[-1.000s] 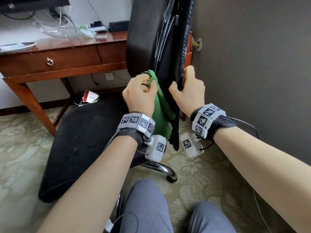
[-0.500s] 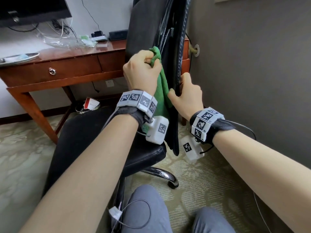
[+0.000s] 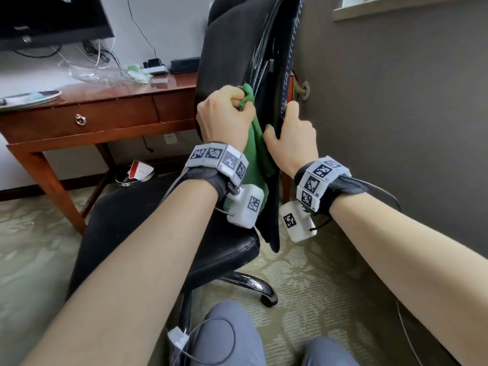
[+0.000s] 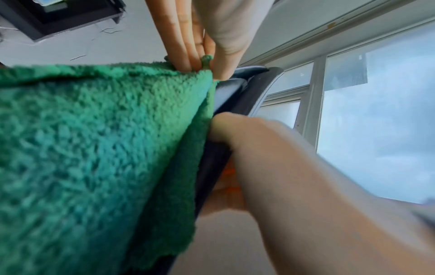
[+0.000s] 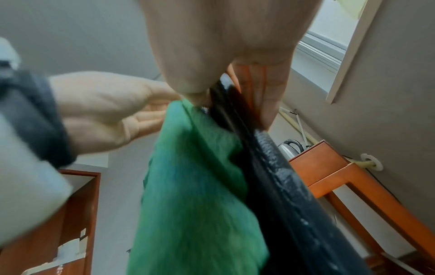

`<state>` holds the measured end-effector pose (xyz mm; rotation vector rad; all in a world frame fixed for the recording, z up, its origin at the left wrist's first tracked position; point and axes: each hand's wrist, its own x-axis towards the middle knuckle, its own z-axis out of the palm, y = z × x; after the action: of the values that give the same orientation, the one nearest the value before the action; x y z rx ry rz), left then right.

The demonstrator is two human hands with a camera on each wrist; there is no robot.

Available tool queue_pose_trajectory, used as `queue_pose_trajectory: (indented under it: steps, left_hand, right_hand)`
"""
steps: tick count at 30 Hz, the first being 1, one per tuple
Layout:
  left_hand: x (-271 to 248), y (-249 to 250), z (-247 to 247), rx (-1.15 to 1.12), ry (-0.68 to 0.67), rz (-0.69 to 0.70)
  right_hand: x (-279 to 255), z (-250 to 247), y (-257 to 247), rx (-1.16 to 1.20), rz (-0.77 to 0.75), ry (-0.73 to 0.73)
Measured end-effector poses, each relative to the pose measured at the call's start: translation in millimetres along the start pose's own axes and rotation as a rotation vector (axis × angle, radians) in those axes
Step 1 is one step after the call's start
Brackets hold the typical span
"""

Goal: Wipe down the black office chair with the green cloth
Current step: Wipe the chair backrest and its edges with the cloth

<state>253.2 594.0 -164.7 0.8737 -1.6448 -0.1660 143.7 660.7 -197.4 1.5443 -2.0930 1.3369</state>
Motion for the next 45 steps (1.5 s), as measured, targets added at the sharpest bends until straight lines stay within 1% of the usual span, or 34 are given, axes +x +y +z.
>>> queue_pose_trajectory:
  steps: [5,8,12,16,19,23,27,31,34,37,41,45]
  left_hand:
    - [44,37,1,-0.011,0.005,0.086]
    - [54,45,5,-0.007,0.003,0.115]
    - [39,27,8,-0.028,0.030,0.112]
    - [14,0,4,-0.003,-0.005,0.092]
    - [7,-2,1,0.023,-0.027,0.059]
    - [19,14,-2,-0.005,-0.025,0.033]
    - [48,42,0,-0.008,-0.016,0.092]
    - [76,63,5,-0.021,-0.045,0.116]
    - [69,55,6,-0.034,-0.038,0.114]
    - [53,37,6,-0.034,-0.020,0.107]
    - [29,15,0,-0.024,-0.052,0.080]
    - [35,22,-3,-0.045,-0.055,0.062]
  right_hand:
    - [0,0,0,0.011,-0.008,-0.010]
    - [2,0,1,0.005,-0.012,-0.020]
    - [2,-1,5,0.007,-0.020,-0.036]
    - [2,-1,5,0.006,-0.026,-0.041]
    - [1,0,4,0.008,-0.017,-0.034]
    - [3,0,2,0.000,-0.010,-0.033]
    - [1,-3,1,0.004,-0.015,-0.052]
    - [2,-7,1,0.007,-0.010,-0.101]
    - [2,-6,2,0.008,-0.034,-0.086]
    - [1,-5,3,0.008,-0.041,-0.074]
    - [0,-6,3,-0.013,-0.062,-0.063]
    - [0,-6,2,-0.006,-0.064,-0.060]
